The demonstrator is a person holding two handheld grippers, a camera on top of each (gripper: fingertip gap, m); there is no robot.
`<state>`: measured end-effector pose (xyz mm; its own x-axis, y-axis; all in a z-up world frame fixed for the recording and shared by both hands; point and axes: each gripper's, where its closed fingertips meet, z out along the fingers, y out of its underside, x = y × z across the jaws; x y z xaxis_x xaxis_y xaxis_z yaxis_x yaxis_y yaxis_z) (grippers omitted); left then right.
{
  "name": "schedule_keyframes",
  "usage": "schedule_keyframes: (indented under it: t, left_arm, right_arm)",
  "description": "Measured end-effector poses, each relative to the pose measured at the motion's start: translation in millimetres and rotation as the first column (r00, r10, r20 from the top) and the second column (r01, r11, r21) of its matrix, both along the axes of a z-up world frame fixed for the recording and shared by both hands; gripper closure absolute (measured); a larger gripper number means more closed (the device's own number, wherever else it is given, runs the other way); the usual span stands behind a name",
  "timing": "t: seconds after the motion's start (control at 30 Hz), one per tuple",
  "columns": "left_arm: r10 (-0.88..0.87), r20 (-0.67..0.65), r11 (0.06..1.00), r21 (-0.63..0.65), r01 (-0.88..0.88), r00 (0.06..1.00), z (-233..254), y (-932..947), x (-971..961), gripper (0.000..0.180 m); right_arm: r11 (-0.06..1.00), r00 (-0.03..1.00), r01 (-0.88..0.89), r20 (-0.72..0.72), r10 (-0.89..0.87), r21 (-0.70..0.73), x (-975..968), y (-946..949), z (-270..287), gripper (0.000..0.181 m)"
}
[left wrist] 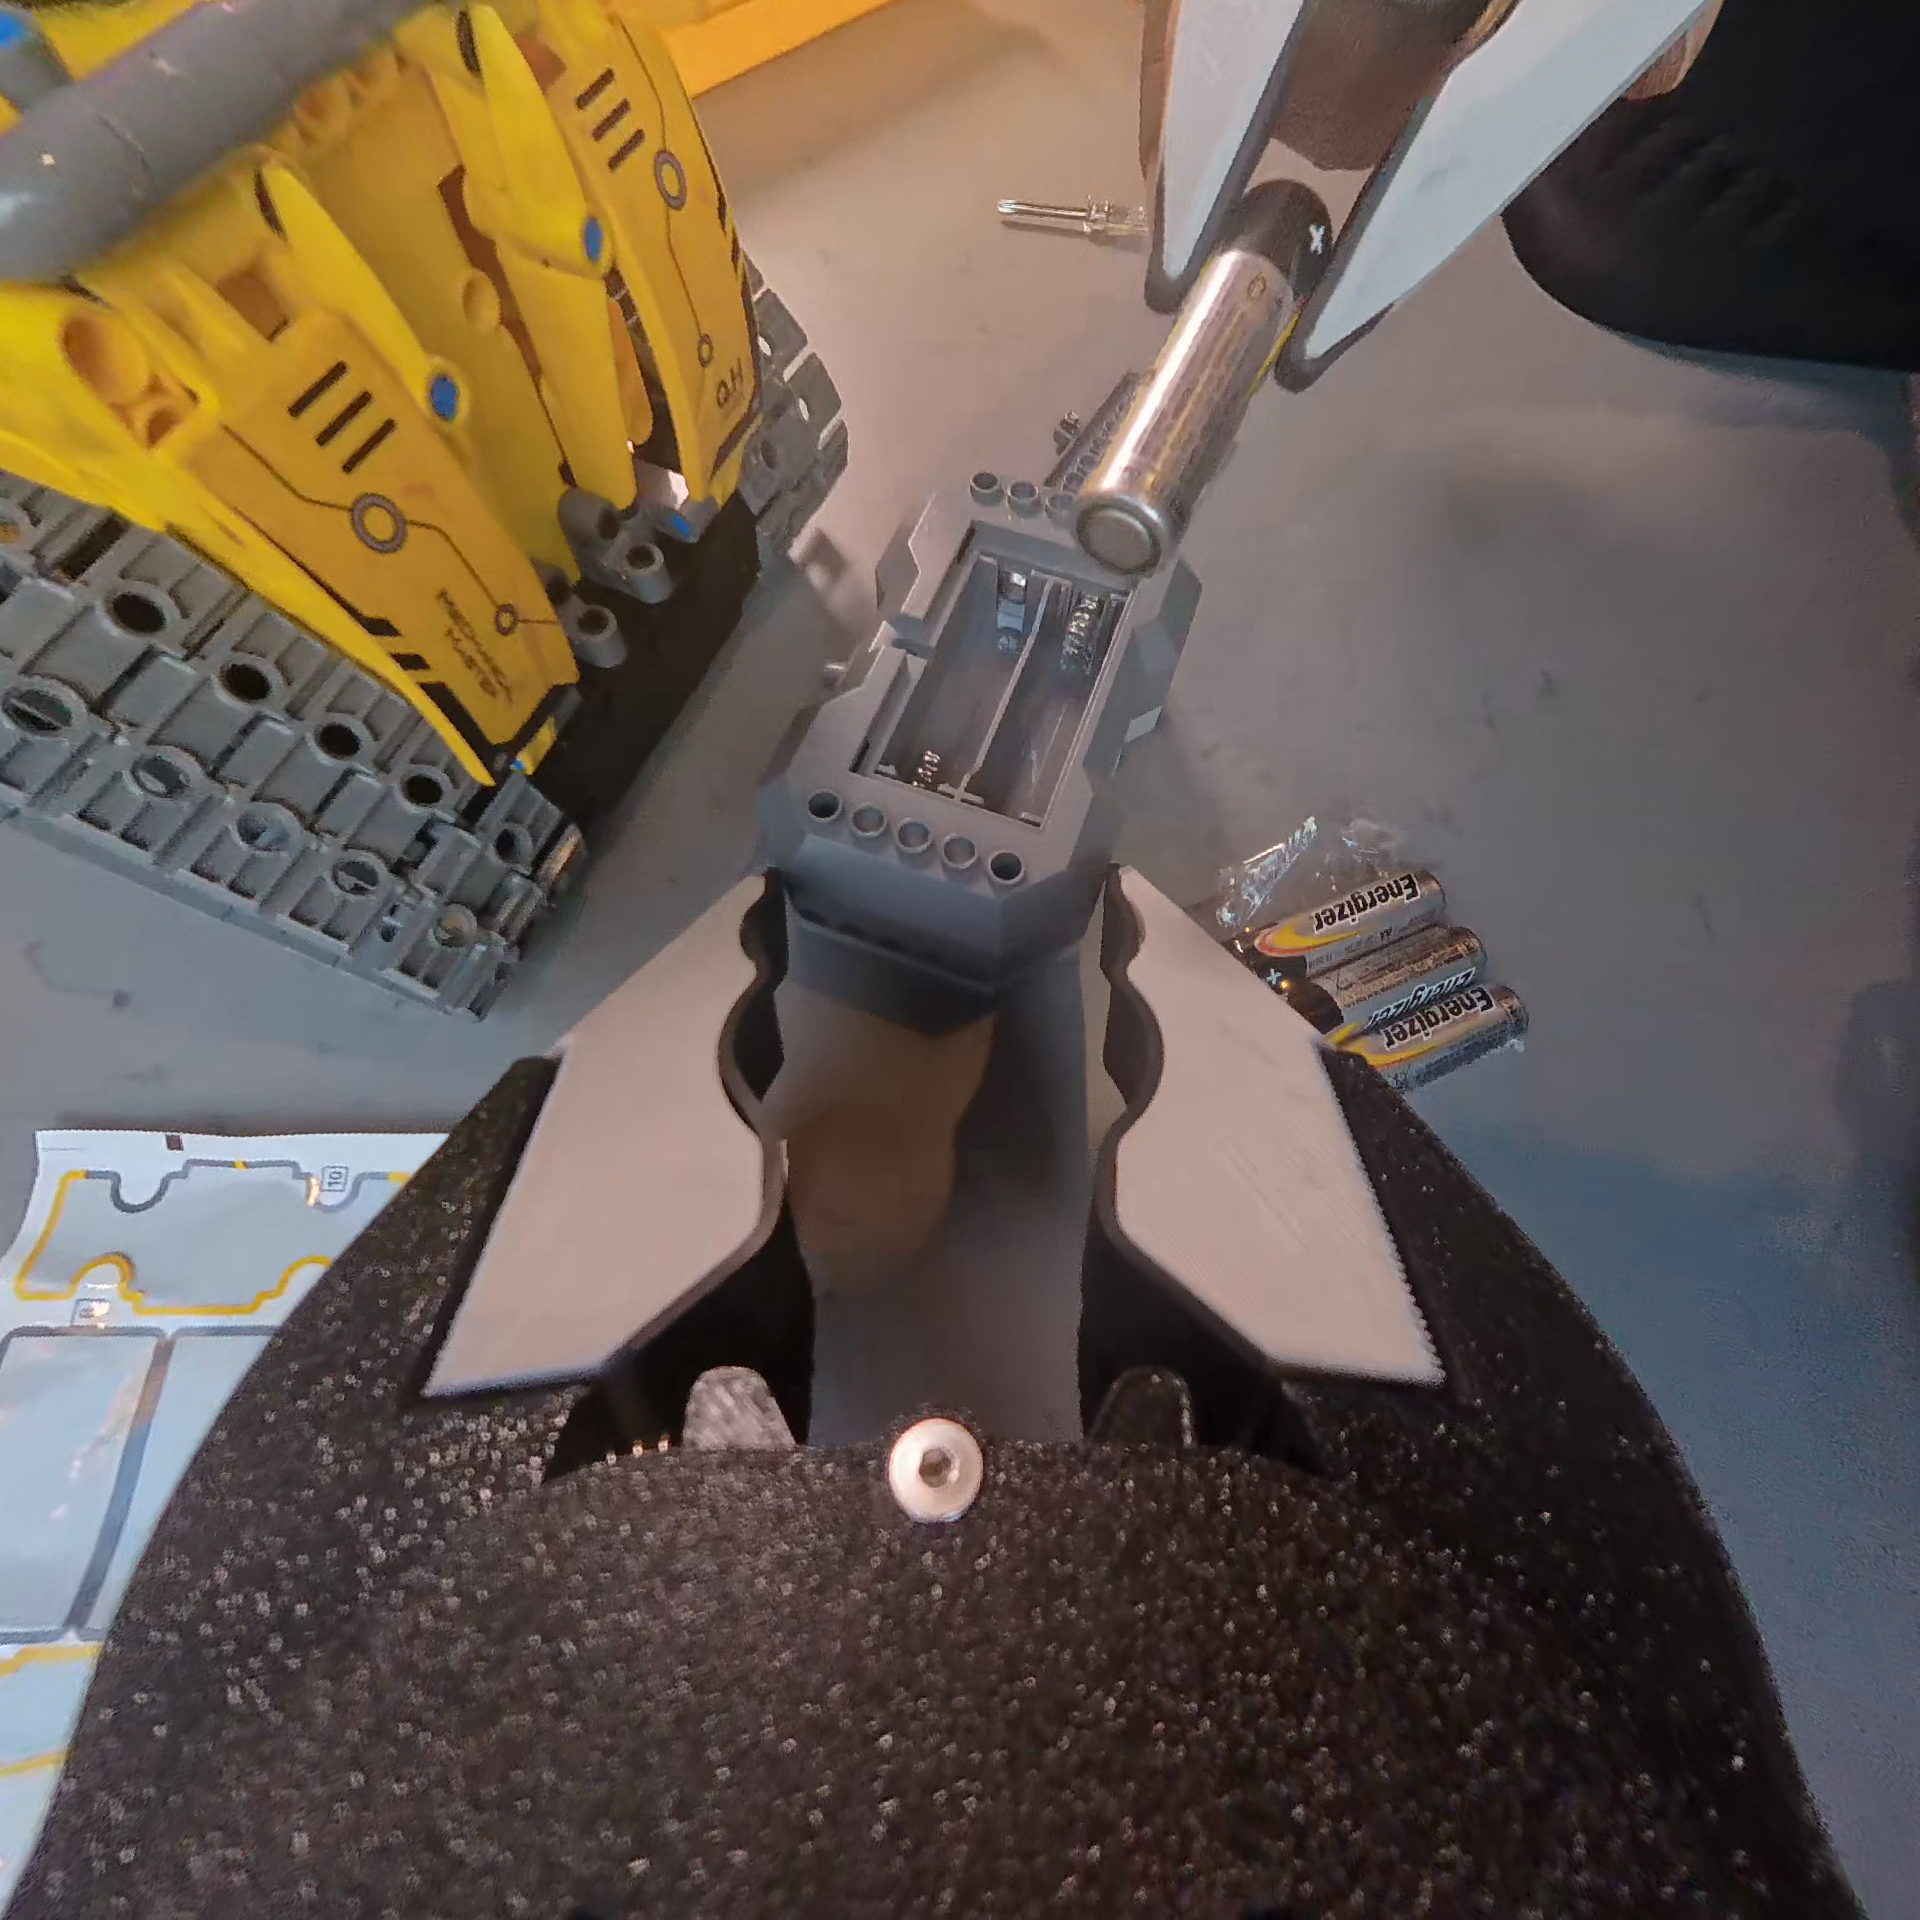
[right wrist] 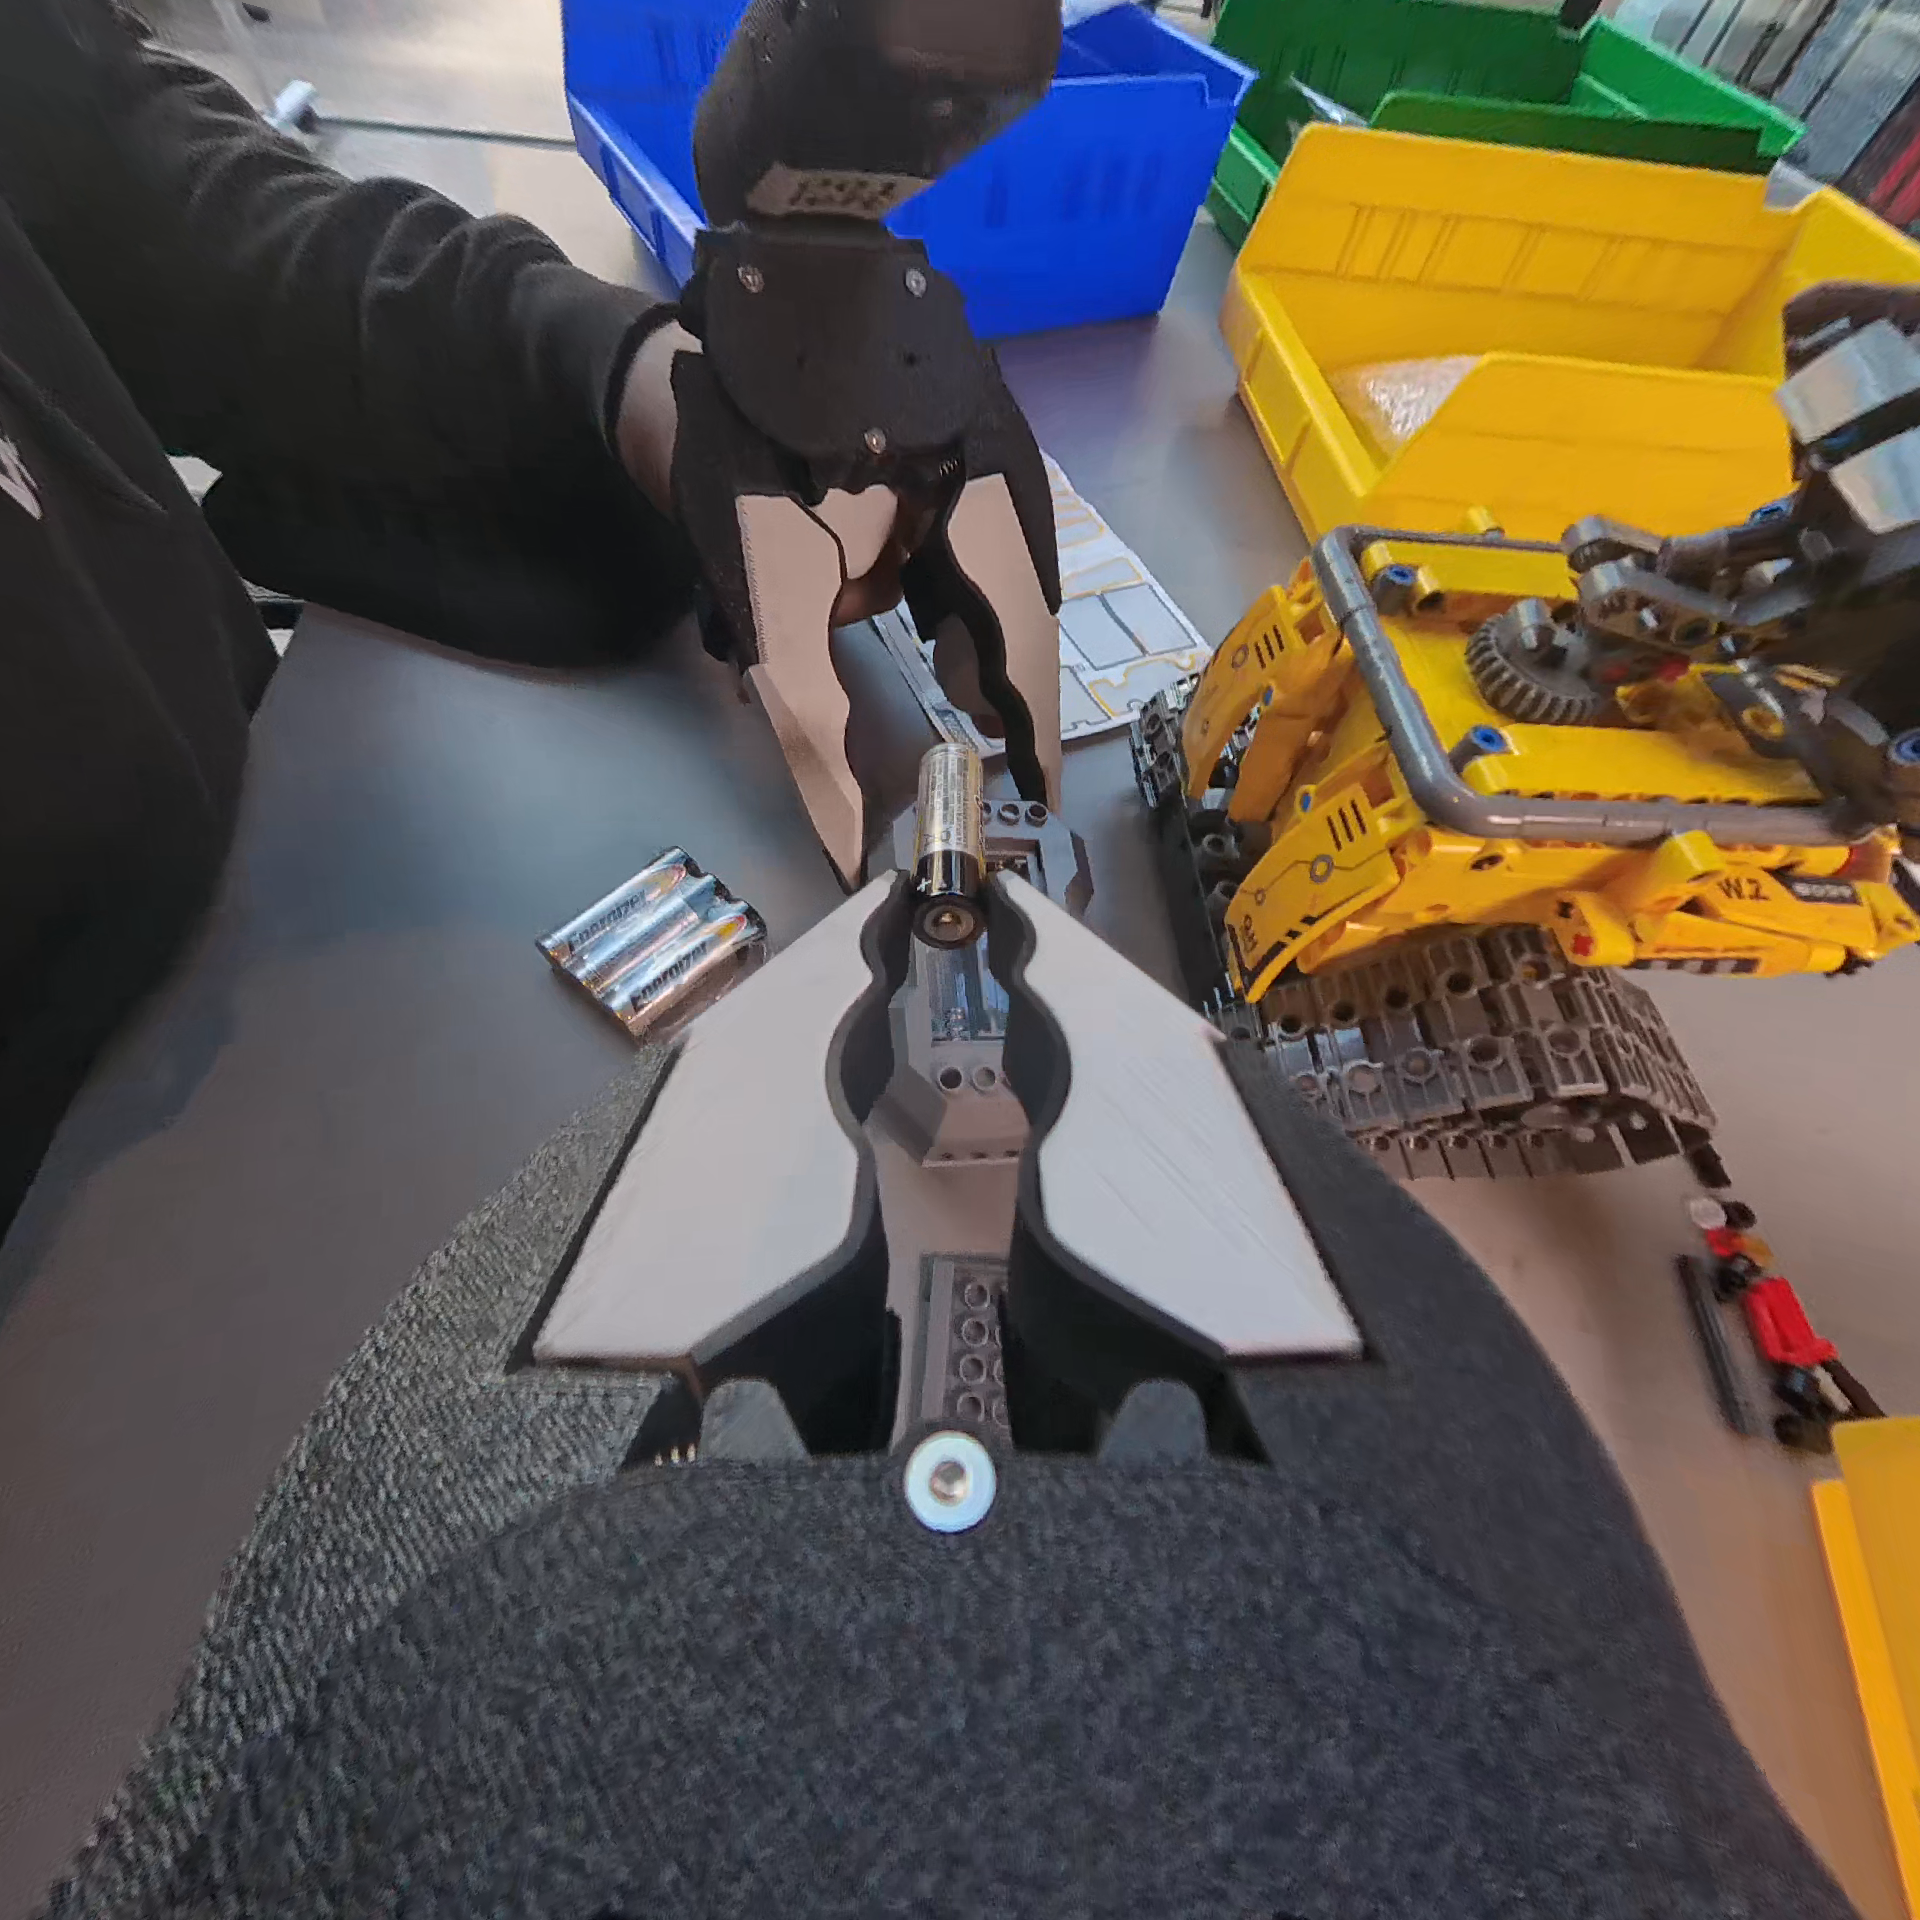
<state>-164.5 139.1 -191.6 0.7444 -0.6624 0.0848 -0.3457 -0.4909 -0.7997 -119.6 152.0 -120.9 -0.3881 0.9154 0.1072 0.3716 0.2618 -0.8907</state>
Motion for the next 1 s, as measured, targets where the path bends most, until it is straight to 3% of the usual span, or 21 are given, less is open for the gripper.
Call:
schedule_keyframes:
  t: [0.17, 0.3, 0.43, 0.6, 0.67, 0.83, 1.0]
  left_arm:
    - [0.002, 0.032, 1.000, -0.012, -0.002, 0.999, 2.6, -6.0, -2.4, 0.118]
    - [-0.015, 0.230, 1.000, 0.014, 0.012, 0.973, 35.1, -11.6, -3.1, 0.115]
    - [-0.095, 0.519, 0.995, 0.065, 0.072, 0.849, 81.6, -21.2, 3.9, 0.131]
    - [-0.155, 0.636, 0.988, 0.088, 0.129, 0.756, 99.6, -27.7, 19.5, 0.155]
    - [-0.153, 0.621, 0.988, 0.088, 0.126, 0.769, 97.7, -26.5, 21.7, 0.165]
    - [-0.114, 0.514, 0.993, 0.094, 0.077, 0.850, 84.4, -20.3, 15.4, 0.164]
    - [-0.006, 0.274, 0.996, 0.087, -0.019, 0.962, 52.3, -7.4, -9.1, 0.123]
  right_arm:
    - [0.995, 0.989, -0.041, -0.138, 0.053, 0.088, -3.5, -11.6, 19.7, 0.167]
    - [0.987, 0.975, -0.039, -0.209, 0.071, 0.155, -3.6, -15.5, 30.7, 0.168]
    - [0.981, 0.967, -0.041, -0.239, 0.086, 0.189, -4.3, -19.4, 36.0, 0.168]
    - [0.975, 0.967, -0.060, -0.231, 0.111, 0.215, -8.4, -25.2, 33.5, 0.167]
    - [0.973, 0.968, -0.067, -0.224, 0.117, 0.219, -9.9, -27.4, 31.6, 0.167]
    - [0.984, 0.987, -0.061, -0.140, 0.085, 0.166, -12.3, -22.0, 20.8, 0.167]
    - [0.992, 0.990, -0.022, 0.139, 0.005, 0.124, -10.6, 7.3, -12.0, 0.167]
